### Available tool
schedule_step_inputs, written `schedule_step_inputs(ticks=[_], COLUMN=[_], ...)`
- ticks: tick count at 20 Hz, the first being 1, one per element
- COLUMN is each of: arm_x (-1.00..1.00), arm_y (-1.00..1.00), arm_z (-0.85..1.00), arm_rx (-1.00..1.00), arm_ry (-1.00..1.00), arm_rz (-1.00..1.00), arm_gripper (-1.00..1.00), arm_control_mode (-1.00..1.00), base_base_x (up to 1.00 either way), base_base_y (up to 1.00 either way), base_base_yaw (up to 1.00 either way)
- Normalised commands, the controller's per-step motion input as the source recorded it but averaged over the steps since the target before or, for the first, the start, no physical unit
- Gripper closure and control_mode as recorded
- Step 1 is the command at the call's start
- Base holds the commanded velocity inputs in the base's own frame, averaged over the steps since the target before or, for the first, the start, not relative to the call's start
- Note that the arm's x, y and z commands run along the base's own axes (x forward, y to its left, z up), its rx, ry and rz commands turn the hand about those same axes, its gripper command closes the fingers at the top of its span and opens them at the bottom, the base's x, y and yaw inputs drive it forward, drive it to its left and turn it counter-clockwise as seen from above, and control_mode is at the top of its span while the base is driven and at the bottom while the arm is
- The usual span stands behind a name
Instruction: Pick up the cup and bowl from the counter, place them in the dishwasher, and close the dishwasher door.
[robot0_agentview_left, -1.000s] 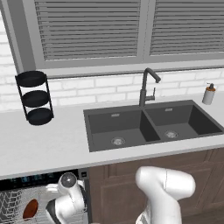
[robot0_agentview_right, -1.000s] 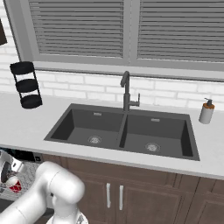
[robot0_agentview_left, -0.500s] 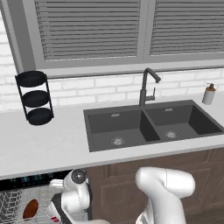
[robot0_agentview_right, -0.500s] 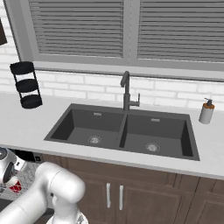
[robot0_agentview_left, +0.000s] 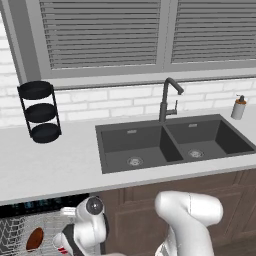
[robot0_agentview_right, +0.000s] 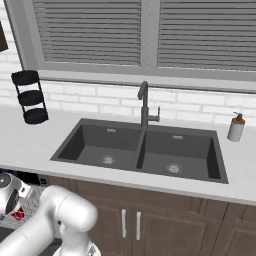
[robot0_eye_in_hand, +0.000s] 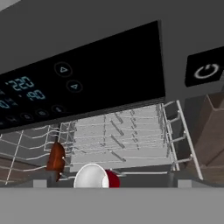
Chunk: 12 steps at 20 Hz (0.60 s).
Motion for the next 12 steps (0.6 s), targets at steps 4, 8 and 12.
schedule_step_inputs(ticks=[4,8,12], arm_x=[-0.29,-0.26,-0.13], arm_y=[0.00,0.00,-0.01], arm_z=[0.02,0.26,0.33], arm_rx=[0.01,0.06,0.09], arm_ry=[-0.09,-0.14,-0.02], arm_rz=[0.00,0.01,0.03], arm_gripper=[-1.00,-1.00,-1.00], arm_control_mode=[-1.00,-1.00,-1.00], base_base_x=[0.00,0.00,0.00], base_base_y=[0.00,0.00,0.00], base_base_yaw=[0.00,0.00,0.00])
